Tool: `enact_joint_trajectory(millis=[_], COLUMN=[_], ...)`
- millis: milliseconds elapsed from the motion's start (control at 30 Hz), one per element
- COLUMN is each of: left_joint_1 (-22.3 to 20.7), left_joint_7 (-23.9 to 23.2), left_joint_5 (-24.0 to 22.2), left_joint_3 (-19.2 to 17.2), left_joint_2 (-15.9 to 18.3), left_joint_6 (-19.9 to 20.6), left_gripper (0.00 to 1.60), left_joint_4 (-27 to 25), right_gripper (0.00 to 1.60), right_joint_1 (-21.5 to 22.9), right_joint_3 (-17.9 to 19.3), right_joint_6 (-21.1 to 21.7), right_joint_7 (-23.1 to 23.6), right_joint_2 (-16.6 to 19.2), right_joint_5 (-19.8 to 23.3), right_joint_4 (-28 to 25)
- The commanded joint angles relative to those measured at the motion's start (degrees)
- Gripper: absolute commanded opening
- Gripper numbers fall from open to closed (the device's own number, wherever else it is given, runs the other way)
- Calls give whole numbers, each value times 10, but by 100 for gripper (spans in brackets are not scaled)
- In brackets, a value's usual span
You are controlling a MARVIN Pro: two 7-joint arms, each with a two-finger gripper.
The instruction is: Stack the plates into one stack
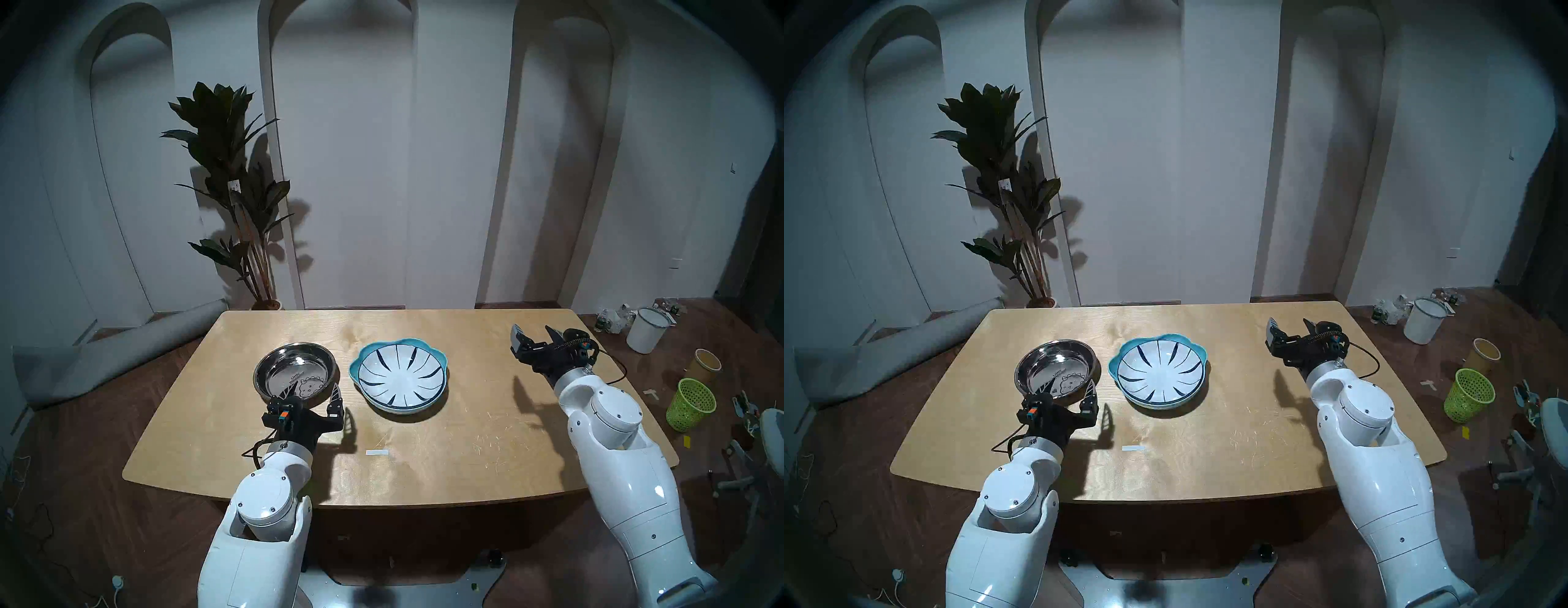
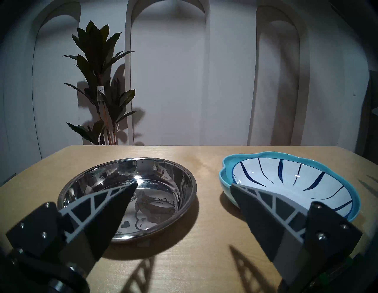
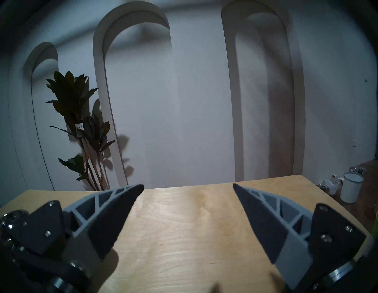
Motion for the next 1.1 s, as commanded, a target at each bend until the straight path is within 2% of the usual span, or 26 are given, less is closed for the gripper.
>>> enact_joint_trajectory(millis=[0,67,100,200,233,267,533,700,833,1067], left_joint_1=[-29,-34,-37,-51,-56,-63,-112,-142,-164,-202], left_joint_7=[25,31,29,24,24,25,17,8,13,22], left_joint_5=[15,-6,-23,-74,-84,-100,-216,-275,-304,-339], left_joint_3=[-17,-31,-38,-70,-78,-89,-155,-177,-186,-196], left_joint_2=[2,-10,-15,-31,-32,-35,-33,-33,-23,-9], left_joint_6=[12,37,47,79,85,98,203,264,310,358], left_gripper=[160,160,160,160,160,160,160,160,160,160], left_joint_4=[-26,-34,-38,-44,-44,-41,-11,19,42,71], right_gripper=[160,160,160,160,160,160,160,160,160,160], right_joint_1=[-14,-18,-19,-23,-23,-26,-33,-26,-20,-16], right_joint_3=[32,36,42,40,43,41,59,71,76,79], right_joint_6=[-64,-92,-86,-125,-112,-132,-200,-239,-265,-285], right_joint_7=[53,64,69,74,77,77,109,130,147,156], right_joint_2=[-4,-7,-12,-12,-14,-15,-25,-24,-25,-33], right_joint_5=[5,5,10,12,14,15,36,47,56,66], right_joint_4=[8,17,18,29,28,33,57,74,88,98])
